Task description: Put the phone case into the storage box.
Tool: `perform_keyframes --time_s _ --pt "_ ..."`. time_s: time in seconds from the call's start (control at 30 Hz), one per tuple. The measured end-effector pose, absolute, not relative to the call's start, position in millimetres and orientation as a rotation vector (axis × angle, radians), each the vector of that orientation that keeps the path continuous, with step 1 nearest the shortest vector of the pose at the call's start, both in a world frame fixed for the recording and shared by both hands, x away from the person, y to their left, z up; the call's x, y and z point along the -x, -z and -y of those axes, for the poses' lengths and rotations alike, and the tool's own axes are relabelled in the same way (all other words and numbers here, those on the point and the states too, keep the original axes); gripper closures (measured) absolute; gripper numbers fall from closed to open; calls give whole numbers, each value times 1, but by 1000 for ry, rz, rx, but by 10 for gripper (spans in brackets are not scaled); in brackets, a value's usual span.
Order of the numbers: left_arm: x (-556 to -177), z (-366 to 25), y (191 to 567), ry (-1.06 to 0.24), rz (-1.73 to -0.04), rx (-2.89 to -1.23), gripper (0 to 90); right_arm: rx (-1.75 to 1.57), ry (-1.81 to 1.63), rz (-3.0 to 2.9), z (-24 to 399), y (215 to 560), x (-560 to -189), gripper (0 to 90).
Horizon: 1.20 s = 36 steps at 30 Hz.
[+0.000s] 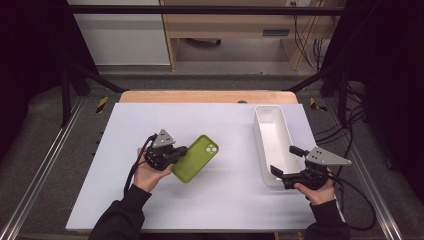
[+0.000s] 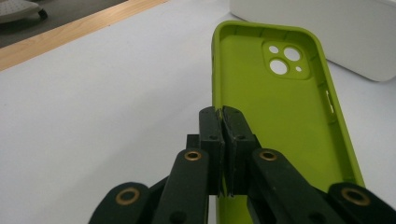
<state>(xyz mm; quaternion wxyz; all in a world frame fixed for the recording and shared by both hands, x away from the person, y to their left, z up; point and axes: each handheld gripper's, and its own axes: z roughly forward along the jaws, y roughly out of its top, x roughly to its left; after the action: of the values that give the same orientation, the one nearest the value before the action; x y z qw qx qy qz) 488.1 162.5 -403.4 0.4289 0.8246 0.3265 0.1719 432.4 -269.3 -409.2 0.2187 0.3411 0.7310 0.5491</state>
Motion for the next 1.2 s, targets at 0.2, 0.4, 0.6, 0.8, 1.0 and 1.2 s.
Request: perform_keyframes --time_s 0.2,0.4,0.6,0.8,1.0,1.2 --pt "-483 -157 400 -429 -787 -2060 878 -943 -1513 -2044 265 409 -433 8" --pt "-477 -151 396 -431 -753 -2065 878 -946 -1515 -2053 262 408 -433 9" --pt "-473 -145 395 -432 -729 -2071 878 -929 -1512 -2076 255 406 -433 9" --pt "-466 -136 395 -431 -690 -2087 878 -912 -1514 -2097 247 404 -433 8" --pt "-461 -129 396 -428 -659 -2106 878 -900 -1509 -2119 238 404 -433 7" --pt "-458 -121 399 -429 -630 -2129 878 -886 -1511 -2141 230 403 -433 7"
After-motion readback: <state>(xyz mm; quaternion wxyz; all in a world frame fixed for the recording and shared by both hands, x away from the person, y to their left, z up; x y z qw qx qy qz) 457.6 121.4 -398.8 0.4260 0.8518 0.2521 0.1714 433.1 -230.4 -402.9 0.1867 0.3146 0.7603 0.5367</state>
